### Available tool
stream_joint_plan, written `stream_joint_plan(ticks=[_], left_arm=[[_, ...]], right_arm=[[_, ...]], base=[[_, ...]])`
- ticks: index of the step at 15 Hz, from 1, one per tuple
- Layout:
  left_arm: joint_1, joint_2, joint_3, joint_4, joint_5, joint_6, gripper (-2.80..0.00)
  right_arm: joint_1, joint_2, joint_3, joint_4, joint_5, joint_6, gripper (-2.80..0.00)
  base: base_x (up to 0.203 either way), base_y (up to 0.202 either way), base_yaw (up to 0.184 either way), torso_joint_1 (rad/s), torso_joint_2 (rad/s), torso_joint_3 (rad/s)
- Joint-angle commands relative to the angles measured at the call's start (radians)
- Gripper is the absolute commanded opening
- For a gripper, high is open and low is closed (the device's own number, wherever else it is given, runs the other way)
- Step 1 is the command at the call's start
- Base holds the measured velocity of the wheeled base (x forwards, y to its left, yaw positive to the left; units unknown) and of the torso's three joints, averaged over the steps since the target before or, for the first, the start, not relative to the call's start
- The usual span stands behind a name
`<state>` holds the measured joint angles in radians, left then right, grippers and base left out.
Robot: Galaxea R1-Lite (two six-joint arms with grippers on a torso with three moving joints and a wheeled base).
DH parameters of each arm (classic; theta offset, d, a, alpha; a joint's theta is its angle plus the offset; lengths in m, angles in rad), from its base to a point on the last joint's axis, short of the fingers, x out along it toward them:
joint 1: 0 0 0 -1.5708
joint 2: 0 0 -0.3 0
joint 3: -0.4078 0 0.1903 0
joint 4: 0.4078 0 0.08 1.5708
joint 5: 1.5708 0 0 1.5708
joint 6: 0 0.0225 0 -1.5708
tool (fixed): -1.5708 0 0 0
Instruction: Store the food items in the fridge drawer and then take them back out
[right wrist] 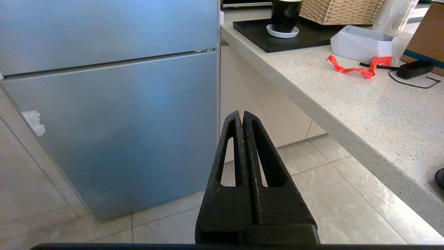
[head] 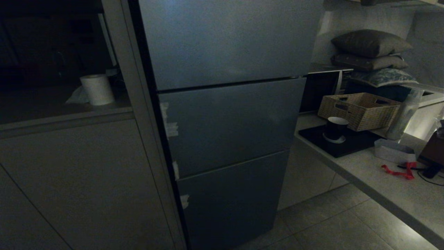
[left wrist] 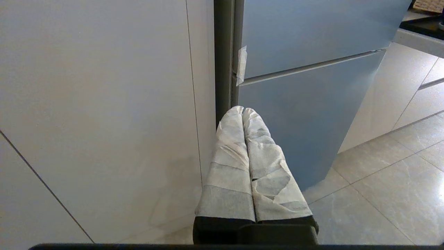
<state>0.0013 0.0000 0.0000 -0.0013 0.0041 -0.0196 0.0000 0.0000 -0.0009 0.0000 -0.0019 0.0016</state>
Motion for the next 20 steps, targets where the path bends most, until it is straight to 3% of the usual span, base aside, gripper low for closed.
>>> stream_joint_plan(ticks=[1,20], left_arm=[[0.0,0.0,0.0,-0.002,0.0,0.0,-2.8],[-0.001,-0.002,0.0,-0.002,0.0,0.0,-2.8]], right_arm=[[0.0,0.0,0.001,0.0,-0.001,0.001,-2.8],[0.0,0.0,-0.001,0.0,-0.001,0.001,-2.8]], base=[[0.0,0.0,0.0,0.0,0.0,0.0],[0.0,0.0,0.0,0.0,0.0,0.0]])
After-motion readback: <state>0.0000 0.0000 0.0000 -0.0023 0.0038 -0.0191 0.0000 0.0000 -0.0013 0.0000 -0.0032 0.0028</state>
